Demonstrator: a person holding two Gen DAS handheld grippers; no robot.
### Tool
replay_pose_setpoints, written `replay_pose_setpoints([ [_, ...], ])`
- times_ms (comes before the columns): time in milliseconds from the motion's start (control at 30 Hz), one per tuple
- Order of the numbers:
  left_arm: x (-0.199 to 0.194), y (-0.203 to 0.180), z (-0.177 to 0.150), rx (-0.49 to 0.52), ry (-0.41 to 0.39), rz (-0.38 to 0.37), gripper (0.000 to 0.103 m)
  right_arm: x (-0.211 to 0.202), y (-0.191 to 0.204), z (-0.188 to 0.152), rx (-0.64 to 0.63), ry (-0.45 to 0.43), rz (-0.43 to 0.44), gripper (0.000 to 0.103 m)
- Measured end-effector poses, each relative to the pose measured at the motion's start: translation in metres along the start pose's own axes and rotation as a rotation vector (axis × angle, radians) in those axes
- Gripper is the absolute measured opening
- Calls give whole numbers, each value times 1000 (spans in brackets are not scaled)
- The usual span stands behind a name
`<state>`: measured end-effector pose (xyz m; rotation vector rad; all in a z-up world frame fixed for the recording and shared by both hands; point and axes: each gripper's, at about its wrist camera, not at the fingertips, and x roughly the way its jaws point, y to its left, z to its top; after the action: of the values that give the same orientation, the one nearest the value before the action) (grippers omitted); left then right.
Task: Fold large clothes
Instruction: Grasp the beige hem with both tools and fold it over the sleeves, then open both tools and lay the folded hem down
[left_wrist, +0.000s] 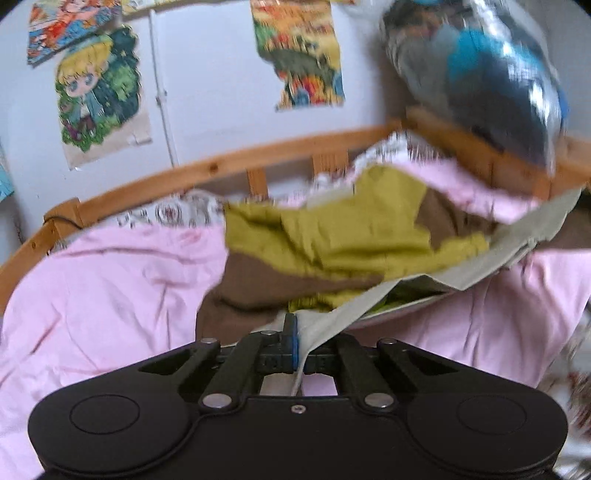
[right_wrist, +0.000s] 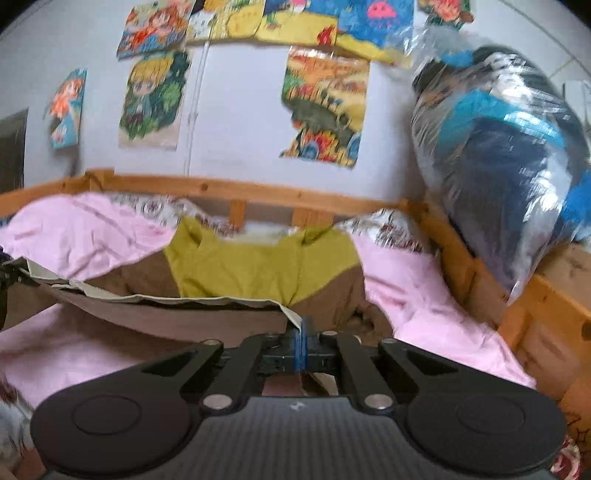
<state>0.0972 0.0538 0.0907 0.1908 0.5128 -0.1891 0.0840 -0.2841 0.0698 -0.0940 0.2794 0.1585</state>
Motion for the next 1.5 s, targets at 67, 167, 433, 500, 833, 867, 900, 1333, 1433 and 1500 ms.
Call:
replay_pose_setpoints([
  [67, -17, 3, 13, -11, -33, -14, 0, -10, -5, 11, 20, -32, -6, 1],
  [167, -50, 3, 22, 1, -81, -24, 0, -37, -7, 24, 27, -90, -4, 1],
  [433, -129, -2, 24, 30, -127, -78, 0, -116, 4, 42, -7, -176, 2, 1],
  [500, -128, 1, 24, 14, -101, -106, 0, -117, -1, 46, 29, -162, 27, 1],
  [833, -71, 14, 42, 10, -35, -99, 0, -71, -10, 52, -8, -103, 39, 1],
  [867, -59, 16, 48, 10, -22, -92, 0, -60, -9, 56, -35, -107, 27, 1],
  [900, -48, 19, 55, 8, -10, -88, 0, -49, -8, 59, -58, -108, 17, 1],
  [1333, 212, 88, 80, -143, 213, -130, 2, 227, -17, 56, -176, 69, -17, 1],
  [1433, 261, 103, 67, -239, 267, -147, 6, 283, -16, 34, -170, 139, -23, 1],
  [1500, 278, 112, 59, -279, 279, -151, 16, 311, -17, 20, -168, 184, -27, 2],
])
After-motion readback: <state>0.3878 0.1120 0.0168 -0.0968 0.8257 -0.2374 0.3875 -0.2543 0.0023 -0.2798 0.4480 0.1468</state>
